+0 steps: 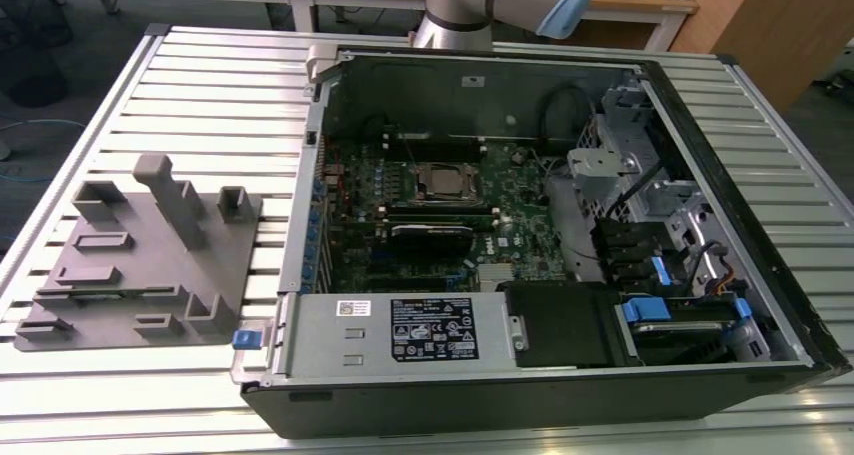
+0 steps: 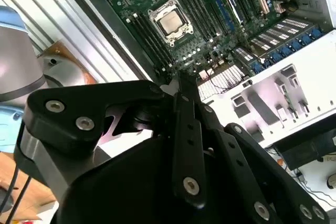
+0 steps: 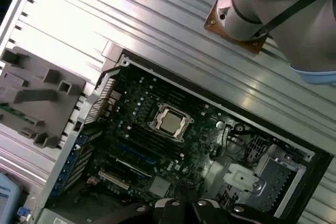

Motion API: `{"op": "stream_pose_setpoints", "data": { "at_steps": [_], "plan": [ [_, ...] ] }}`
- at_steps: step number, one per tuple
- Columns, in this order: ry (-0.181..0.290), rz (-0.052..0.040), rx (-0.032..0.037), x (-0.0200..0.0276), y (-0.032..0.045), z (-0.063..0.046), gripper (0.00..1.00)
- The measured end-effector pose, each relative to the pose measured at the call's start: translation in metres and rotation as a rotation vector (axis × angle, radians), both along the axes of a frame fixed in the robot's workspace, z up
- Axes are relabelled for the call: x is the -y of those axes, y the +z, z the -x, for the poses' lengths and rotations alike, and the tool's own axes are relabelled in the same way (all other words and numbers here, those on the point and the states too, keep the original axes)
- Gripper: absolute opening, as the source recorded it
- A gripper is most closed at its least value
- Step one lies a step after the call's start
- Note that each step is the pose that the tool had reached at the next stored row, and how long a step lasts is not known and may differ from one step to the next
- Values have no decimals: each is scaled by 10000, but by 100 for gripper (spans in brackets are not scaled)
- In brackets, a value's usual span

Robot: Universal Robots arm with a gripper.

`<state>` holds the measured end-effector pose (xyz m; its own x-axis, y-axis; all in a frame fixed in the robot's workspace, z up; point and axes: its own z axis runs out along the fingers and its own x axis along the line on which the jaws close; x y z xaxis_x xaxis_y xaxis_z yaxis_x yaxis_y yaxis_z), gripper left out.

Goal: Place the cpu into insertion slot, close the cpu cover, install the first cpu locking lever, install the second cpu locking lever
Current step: 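Close the cpu cover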

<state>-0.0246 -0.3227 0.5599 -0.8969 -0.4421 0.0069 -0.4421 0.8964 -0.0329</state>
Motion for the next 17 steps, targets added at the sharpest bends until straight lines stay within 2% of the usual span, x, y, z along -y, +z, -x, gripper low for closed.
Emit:
{"op": "stream_pose_setpoints", "data": {
  "at_steps": [17],
  "plan": [
    [-176, 197, 0, -6, -310, 0, 10]
  ]
}}
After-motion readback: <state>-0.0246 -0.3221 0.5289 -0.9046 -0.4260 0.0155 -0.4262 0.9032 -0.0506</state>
